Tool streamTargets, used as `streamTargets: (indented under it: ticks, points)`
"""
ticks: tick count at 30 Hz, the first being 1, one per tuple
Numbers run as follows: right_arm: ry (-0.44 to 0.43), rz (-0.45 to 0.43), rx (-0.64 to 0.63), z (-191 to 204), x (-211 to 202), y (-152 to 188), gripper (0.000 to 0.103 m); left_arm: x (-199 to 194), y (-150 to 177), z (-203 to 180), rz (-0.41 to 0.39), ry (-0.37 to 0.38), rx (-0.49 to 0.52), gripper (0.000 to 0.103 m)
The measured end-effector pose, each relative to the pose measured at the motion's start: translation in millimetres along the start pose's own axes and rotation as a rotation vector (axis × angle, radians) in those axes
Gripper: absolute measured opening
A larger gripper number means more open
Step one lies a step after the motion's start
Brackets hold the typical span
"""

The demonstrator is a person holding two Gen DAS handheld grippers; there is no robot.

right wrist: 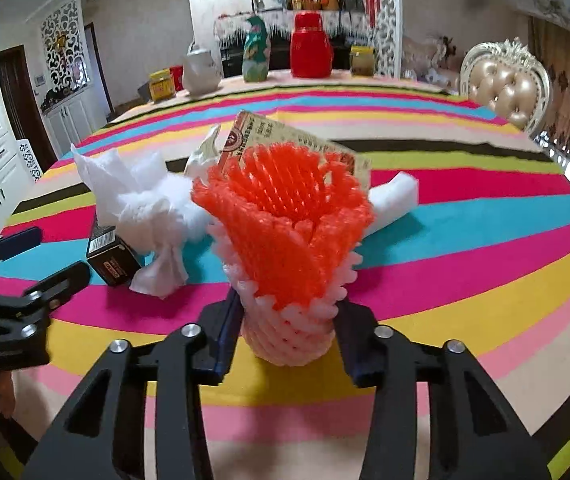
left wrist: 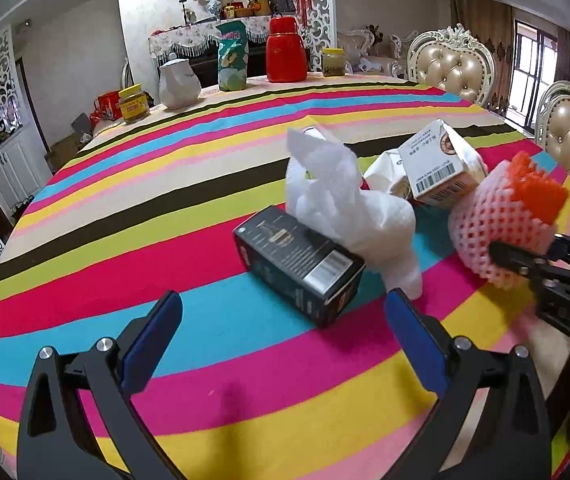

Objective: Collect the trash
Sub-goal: 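Grasp the orange-white foam net with the right tool while the left tool grasps the dark box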

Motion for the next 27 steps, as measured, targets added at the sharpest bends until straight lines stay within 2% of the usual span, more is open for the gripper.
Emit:
streamTargets:
  ticks: [2,10,13,15,21,24,27]
  points:
    - [-0.012,-0.022,0.002,-3,-5,-1,0.037,10,-4,-4,0.001,-0.034,0.002,0.098]
    - [-0.086,-0.031,0.092,-22,-10,4,0.038,45,-23,-12,0.046,-0.078,-0.004,0.097]
    - [-0.097,-0.032,0.105,-25,-11,5,0.038,54,-28,-4,0.086,-0.116,-0.019,0.086]
    - [-0.102,-0.032,0.112,-27,-11,5,0.038,53,-23,7,0.119,-0.090,-0.048,0.086]
    - [-0.089,-0.044,0.070,-21,-15,5,0.038,34,-11,43,0.065,-0.131,-0.101,0.087]
    - [-0.080,-0.051,0.052,-17,-17,6,0.038,41,-12,45,0.075,-0.102,-0.098,0.085]
    - [-0.081,-0.051,0.057,-18,-17,7,0.038,43,-14,42,0.070,-0.033,-0.090,0.058]
Point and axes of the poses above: each gripper's, at about its wrist camera, not at the fingertips, and x roughly the way its jaws point, z to its left, y to its underside, the point moved 2 cm from there along x, roughly the way its jaws point, and after that the axes turned 7 degrees about y, right-handed, at the moved point
